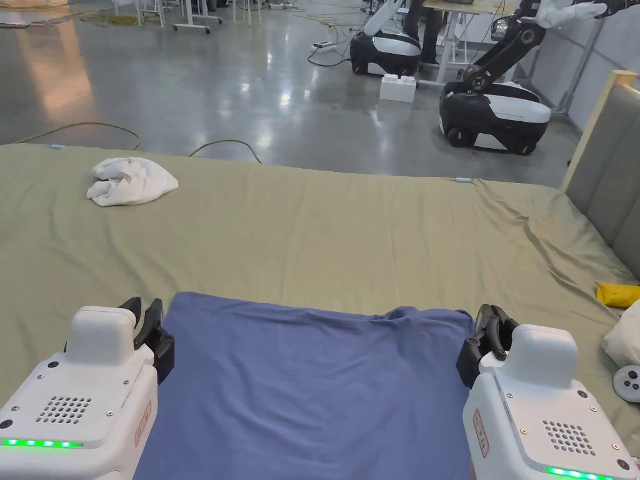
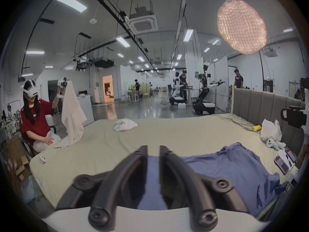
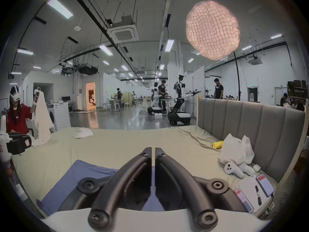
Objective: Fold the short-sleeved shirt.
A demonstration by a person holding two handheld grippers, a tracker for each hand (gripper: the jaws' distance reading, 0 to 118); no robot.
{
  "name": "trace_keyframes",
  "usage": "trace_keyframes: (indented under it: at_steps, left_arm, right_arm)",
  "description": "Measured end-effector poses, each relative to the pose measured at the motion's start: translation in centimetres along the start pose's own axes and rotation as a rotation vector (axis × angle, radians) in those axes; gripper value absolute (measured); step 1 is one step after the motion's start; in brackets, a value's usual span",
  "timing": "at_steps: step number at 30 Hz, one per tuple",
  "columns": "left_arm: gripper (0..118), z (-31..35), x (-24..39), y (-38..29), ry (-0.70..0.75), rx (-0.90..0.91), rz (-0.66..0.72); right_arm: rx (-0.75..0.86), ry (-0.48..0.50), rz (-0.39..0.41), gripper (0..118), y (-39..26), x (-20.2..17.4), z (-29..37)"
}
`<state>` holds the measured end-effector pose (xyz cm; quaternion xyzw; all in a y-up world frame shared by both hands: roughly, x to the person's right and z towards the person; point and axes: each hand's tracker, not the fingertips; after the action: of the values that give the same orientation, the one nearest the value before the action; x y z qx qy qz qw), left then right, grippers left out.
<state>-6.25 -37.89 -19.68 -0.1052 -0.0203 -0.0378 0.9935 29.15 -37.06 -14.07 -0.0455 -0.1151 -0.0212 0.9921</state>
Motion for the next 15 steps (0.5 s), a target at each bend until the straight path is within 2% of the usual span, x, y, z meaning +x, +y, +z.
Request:
trace_keyframes:
  at_steps: [1,3,7,9,13,15]
  left_arm:
    - [4,0.3,-0.1,0.2,-0.009,0.024,0.005]
    - [2,1.0,-0.1,0.4,0.007,0.064,-0.006]
    - [2,1.5,-1.5,0.5,-0.02,0.036,0.002]
    - [2,1.4,-3.0,0.1,-0.089,-0.033,0.025]
    - [2,1.9,-5.7,-1.7,-0.045,-0.194,-0.025]
    - [2,1.8,-7.6,-3.0,-0.061,-0.319,-0.002]
  right_arm:
    - [0.01,0.014,0.002,0,0.0,0.0,0.0]
    - [0.025,0.01,0.019,0,0.1,-0.2,0.1]
    - [0.035,0.027,0.044,0,0.2,-0.3,0.3]
    - [0.027,0.035,0.049,0,0.2,-0.3,0.2]
    - [-0.008,0.051,0.071,0,-0.4,-0.2,-0.2]
    - [-0.033,0.057,0.078,0,-0.9,-0.1,-0.5]
